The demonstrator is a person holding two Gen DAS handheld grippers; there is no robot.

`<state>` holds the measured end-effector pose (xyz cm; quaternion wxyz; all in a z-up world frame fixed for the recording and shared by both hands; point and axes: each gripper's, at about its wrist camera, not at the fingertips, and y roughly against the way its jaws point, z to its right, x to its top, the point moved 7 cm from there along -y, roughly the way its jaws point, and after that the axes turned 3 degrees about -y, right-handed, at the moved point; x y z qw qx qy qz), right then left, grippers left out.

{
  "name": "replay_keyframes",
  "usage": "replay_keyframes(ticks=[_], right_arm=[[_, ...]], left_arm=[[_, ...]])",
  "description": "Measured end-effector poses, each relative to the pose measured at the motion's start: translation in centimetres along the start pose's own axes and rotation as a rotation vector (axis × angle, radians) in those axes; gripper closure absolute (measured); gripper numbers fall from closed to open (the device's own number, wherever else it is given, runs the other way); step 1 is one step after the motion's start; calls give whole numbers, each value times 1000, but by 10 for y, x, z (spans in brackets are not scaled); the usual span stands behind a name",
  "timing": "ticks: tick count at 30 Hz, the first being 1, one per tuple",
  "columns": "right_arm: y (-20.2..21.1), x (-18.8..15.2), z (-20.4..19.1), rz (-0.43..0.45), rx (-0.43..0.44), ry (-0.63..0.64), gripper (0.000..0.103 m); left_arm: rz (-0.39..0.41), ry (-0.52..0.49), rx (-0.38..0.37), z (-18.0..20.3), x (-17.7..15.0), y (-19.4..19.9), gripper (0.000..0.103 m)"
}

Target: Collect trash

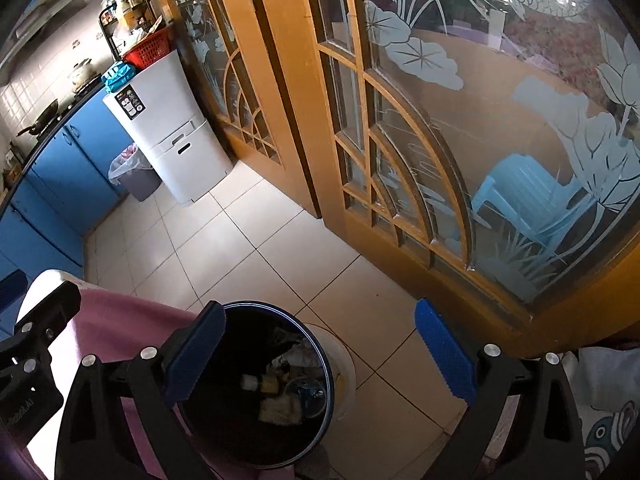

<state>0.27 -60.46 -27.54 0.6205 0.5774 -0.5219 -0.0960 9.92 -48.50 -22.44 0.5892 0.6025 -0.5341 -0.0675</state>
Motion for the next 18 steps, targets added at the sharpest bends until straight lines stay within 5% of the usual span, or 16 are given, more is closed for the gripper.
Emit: replay_keyframes(ticks=[10, 18], right_arm=[[1, -5, -11, -6, 21, 17, 10], [3, -5, -10, -5, 20, 17, 10]], left_arm=[[-6, 17, -1, -6, -2, 2, 24], [0, 23, -11, -8, -5, 5, 13]])
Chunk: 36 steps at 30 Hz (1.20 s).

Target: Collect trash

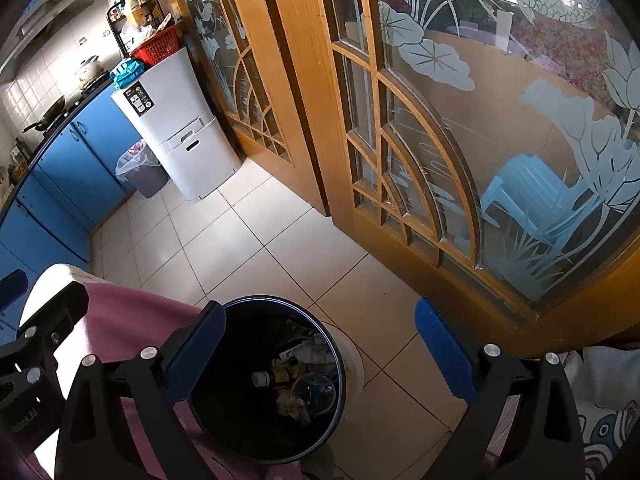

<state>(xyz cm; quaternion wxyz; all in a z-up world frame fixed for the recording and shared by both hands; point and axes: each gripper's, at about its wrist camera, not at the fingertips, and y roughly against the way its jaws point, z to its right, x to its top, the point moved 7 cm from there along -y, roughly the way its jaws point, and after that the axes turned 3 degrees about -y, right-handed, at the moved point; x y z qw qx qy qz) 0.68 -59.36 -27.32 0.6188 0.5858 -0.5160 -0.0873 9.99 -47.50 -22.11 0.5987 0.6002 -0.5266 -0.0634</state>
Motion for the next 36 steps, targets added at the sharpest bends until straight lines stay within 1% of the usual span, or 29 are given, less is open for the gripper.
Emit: replay_keyframes(ticks=[5, 36], right_arm=[[1, 0, 0, 1, -1, 0, 10], [4, 1, -8, 3, -1, 13, 10]], left_arm=[[-6, 8, 4, -3, -2, 1, 10], [1, 18, 2, -8, -4, 5, 9]])
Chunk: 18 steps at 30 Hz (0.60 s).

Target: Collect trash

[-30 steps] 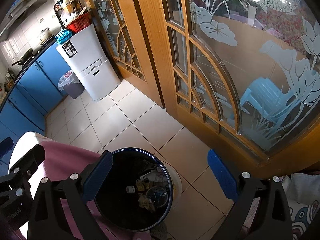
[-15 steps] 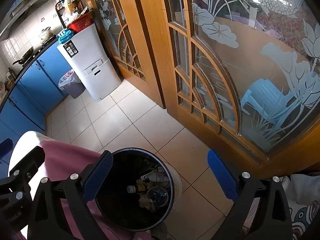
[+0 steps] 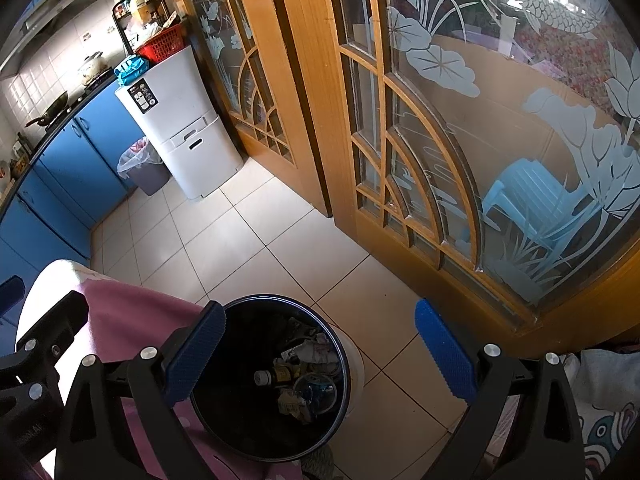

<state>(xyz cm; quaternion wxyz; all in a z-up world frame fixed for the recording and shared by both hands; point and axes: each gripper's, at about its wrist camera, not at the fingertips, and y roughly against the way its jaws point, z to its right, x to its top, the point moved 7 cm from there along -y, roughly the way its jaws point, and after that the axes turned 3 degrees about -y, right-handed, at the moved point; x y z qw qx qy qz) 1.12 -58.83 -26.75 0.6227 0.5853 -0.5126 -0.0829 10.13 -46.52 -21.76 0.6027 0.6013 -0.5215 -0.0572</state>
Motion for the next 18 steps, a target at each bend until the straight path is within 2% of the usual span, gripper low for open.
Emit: replay_keyframes(ticks=[18], right_arm=[[0, -1, -3, -1, -3, 4, 10]], left_arm=[[0, 5, 0, -3, 0, 2, 9]])
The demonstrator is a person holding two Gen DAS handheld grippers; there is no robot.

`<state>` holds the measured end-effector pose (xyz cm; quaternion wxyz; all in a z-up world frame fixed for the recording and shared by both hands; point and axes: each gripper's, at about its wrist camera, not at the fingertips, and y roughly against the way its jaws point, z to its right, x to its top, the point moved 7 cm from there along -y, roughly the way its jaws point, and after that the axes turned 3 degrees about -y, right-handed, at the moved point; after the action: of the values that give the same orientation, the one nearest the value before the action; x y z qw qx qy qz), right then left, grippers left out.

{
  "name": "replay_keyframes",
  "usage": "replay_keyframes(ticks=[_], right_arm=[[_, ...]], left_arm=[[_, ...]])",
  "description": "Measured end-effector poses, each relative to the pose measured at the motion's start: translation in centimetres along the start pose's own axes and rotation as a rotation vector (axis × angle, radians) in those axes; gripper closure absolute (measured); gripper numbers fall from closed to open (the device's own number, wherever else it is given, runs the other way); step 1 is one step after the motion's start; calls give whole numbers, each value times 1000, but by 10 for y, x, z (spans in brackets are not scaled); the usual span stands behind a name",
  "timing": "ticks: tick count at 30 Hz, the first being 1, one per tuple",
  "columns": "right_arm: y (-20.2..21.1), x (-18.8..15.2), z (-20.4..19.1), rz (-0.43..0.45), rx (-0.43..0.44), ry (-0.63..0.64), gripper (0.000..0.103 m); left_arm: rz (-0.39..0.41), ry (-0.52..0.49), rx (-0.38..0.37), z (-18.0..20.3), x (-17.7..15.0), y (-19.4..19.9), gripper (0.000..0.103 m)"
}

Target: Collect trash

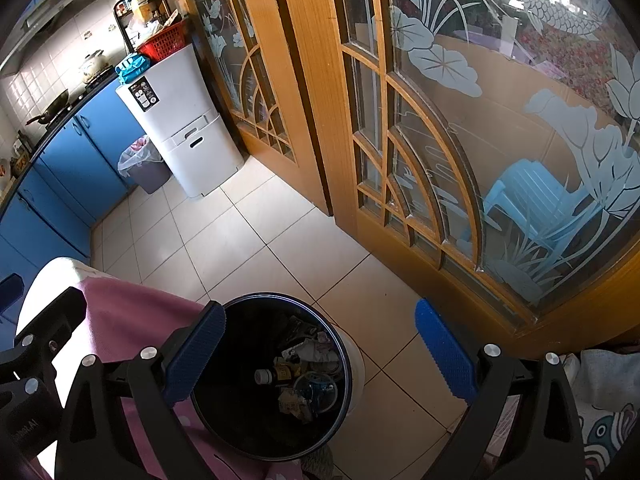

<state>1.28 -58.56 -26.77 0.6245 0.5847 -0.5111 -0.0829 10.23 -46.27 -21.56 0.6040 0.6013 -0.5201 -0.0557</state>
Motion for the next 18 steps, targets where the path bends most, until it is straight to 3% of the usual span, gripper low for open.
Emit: replay_keyframes(ticks=[18], right_arm=[[-1, -1, -1, -3, 3, -1, 10]], left_arm=[[1, 2, 2, 1, 2, 0, 9]])
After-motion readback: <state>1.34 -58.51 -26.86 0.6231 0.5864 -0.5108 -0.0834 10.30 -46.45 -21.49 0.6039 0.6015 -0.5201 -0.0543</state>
